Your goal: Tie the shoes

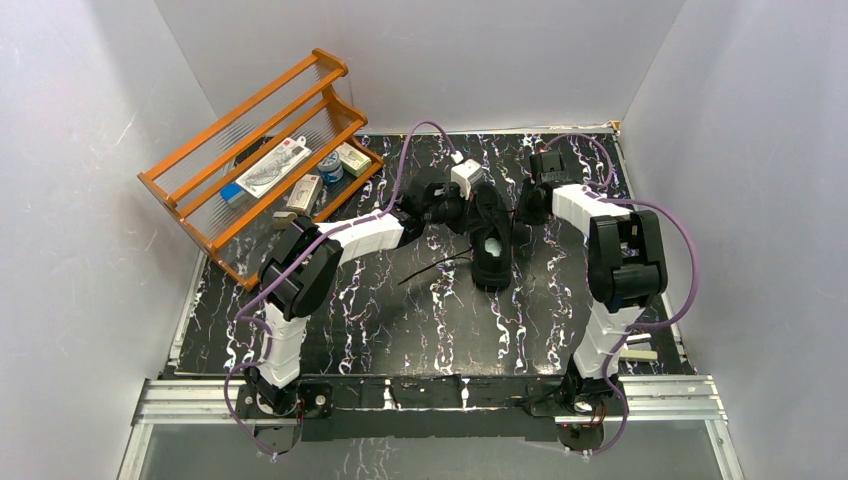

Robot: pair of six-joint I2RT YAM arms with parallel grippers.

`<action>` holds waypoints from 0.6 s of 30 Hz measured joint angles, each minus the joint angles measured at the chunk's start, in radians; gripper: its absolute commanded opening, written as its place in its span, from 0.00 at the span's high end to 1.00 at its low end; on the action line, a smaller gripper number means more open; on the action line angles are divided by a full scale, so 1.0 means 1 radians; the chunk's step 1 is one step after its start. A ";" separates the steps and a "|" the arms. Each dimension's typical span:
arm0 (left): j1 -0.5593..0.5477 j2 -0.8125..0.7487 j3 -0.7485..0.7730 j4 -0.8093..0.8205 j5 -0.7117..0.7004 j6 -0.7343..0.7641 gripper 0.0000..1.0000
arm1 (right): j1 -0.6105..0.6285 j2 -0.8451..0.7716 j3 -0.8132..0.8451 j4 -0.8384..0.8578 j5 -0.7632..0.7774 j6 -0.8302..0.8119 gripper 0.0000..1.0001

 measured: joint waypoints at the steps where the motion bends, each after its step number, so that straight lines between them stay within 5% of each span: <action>1: 0.000 0.000 0.000 0.000 0.000 0.000 1.00 | 0.003 0.006 0.005 -0.008 0.038 -0.010 0.67; 7: 0.000 0.000 0.000 -0.006 0.000 0.004 1.00 | -0.011 0.036 0.006 -0.086 0.120 -0.076 0.60; 18: 0.000 0.000 -0.006 -0.006 0.004 0.008 1.00 | -0.014 -0.093 -0.113 -0.091 -0.074 -0.217 0.51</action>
